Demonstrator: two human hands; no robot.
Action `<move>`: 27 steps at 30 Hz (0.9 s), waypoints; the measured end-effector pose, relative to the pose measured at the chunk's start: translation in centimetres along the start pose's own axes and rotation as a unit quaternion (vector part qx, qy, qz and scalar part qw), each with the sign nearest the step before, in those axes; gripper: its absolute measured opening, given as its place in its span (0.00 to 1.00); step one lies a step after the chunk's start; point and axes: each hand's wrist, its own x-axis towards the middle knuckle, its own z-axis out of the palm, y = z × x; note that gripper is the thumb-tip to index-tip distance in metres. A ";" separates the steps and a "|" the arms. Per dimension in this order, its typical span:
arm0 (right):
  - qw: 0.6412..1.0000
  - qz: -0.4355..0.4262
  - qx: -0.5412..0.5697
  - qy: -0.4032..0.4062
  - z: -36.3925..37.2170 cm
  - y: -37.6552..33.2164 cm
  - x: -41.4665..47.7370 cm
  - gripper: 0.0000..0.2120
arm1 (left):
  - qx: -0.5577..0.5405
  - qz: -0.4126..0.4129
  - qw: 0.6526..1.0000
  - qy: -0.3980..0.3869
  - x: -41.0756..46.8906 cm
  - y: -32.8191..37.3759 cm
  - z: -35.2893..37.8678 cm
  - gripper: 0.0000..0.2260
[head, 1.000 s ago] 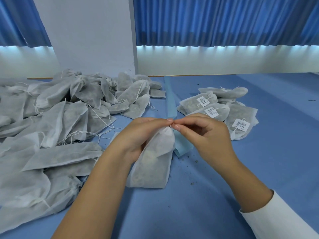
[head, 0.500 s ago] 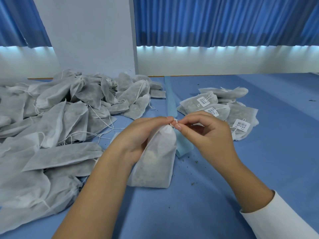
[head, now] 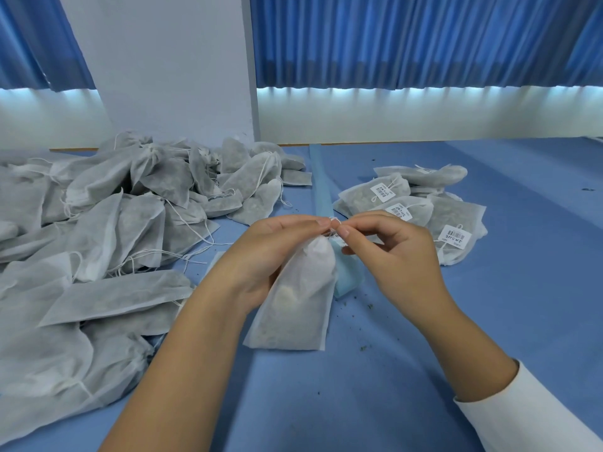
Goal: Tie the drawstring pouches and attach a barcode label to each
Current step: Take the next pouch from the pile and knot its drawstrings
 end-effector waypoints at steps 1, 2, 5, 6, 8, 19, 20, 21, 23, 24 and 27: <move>1.000 0.006 0.005 0.003 0.0 0.0 0.0 0.07 | 0.003 0.003 1.000 0.004 0.0 0.0 0.1 0.06; 1.000 0.007 0.001 0.002 0.0 0.1 0.0 0.05 | 0.008 0.005 1.000 0.011 0.0 -0.1 0.1 0.04; 1.000 0.008 -0.009 -0.003 0.1 0.5 0.0 0.02 | 0.021 0.006 0.999 0.025 0.0 -0.1 0.2 0.04; 1.000 0.013 -0.006 -0.004 0.1 0.5 0.1 0.02 | 0.018 0.005 1.000 0.024 0.0 -0.1 0.2 0.04; 1.000 0.025 0.001 -0.006 0.0 0.5 0.2 0.02 | -0.003 -0.001 1.000 0.018 0.0 0.0 0.3 0.05; 1.000 0.023 -0.013 -0.013 -0.1 0.4 0.2 0.04 | 0.030 0.012 0.999 0.018 0.0 -0.2 0.4 0.09; 1.000 0.019 -0.013 -0.016 0.0 0.3 0.1 0.04 | 0.043 0.018 0.999 0.025 0.1 -0.3 0.4 0.09; 1.000 0.016 -0.011 -0.017 0.0 0.3 0.1 0.04 | 0.054 0.022 0.998 0.033 0.2 -0.4 0.4 0.08; 1.000 0.012 -0.008 -0.019 0.0 0.2 0.1 0.04 | 0.074 0.030 0.996 0.050 0.4 -0.6 0.4 0.07; 1.000 0.010 -0.008 -0.020 0.1 0.2 0.1 0.04 | 0.085 0.034 0.994 0.059 0.4 -0.7 0.4 0.06; 1.000 0.006 -0.018 -0.019 0.0 0.1 0.1 0.04 | 0.111 0.047 0.990 0.067 0.5 -0.9 0.5 0.02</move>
